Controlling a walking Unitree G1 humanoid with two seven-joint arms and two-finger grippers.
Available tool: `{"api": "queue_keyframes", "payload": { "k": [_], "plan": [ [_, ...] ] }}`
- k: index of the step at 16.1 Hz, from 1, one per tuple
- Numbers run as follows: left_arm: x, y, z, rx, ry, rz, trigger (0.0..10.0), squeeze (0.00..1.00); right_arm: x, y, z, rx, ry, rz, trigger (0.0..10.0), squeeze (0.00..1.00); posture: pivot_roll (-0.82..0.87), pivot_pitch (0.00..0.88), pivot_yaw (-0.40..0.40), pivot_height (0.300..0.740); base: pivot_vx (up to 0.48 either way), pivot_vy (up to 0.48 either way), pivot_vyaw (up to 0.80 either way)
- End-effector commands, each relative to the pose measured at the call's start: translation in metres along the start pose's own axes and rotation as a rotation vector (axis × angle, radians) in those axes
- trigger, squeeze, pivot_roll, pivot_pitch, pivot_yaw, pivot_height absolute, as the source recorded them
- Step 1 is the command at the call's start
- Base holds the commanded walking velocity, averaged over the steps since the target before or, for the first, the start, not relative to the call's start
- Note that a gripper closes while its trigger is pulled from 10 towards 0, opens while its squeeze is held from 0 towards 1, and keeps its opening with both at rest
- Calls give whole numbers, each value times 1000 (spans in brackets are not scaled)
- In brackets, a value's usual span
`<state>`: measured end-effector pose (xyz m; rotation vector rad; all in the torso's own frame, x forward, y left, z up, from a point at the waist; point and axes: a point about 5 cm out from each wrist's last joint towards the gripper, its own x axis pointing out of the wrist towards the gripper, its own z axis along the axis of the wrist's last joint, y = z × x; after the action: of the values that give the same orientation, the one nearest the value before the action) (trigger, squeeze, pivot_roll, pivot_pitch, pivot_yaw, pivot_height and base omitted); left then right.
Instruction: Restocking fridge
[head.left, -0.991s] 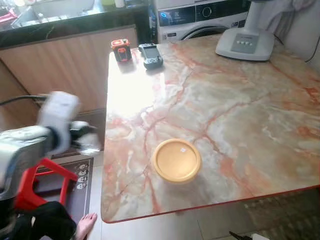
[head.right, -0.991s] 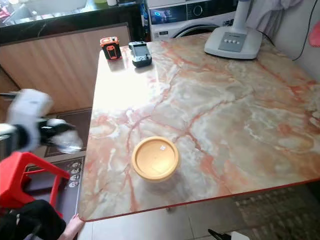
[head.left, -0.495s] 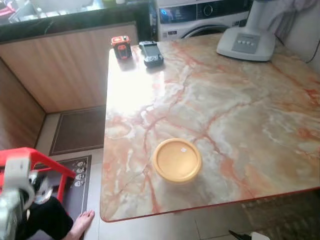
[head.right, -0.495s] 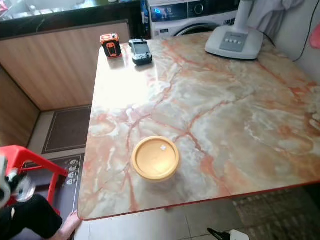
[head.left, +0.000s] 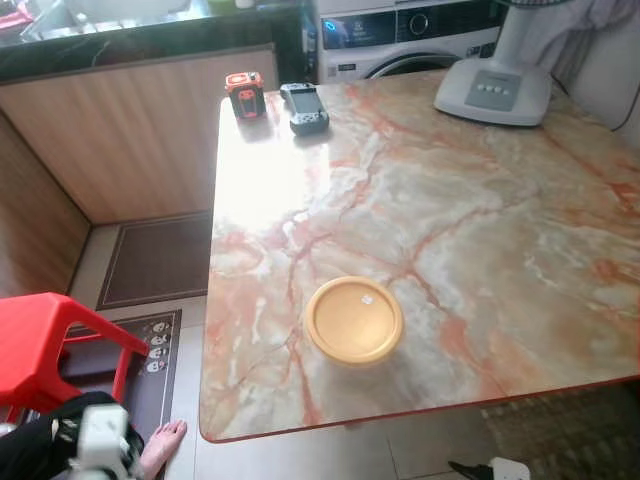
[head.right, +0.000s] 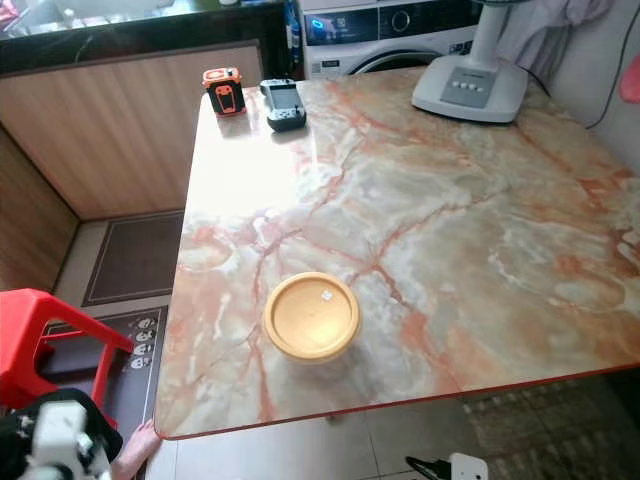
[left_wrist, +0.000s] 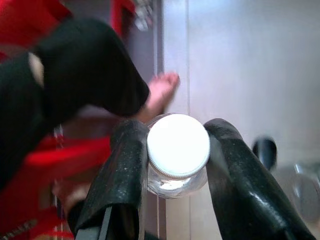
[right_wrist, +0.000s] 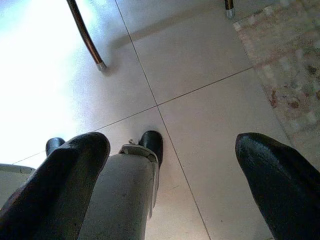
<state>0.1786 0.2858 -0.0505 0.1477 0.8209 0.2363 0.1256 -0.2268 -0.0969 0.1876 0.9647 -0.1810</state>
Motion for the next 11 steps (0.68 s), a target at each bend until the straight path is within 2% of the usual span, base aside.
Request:
{"api": "queue_keyframes", "payload": {
  "k": [1,2,6,7,8,11],
  "plan": [
    [-2,-1,-14,54,46,9,10000,0,-1,-1,-5,-11,17,-6,10000,0,198,118,64,740,0,0,0],
    [-3,-13,-25,172,81,-11,10000,0,-1,-1,-4,-32,16,-4,10000,0,197,128,61,740,0,0,0],
    [1,-37,-21,136,62,-36,10000,0,-2,-5,-6,6,23,-19,10000,0,183,131,53,740,0,0,0],
    [2,-42,-18,135,57,-42,10000,0,-3,-7,-7,43,14,-37,10000,0,180,140,54,740,0,0,0],
    [2,-46,-17,141,51,-48,10000,0,-3,-8,-7,67,10,-47,10000,0,176,144,54,740,0,0,0],
    [2,-49,-21,189,57,-66,10000,0,-3,-8,-6,44,15,-23,10000,0,177,147,52,740,0,0,0]
  ]
}}
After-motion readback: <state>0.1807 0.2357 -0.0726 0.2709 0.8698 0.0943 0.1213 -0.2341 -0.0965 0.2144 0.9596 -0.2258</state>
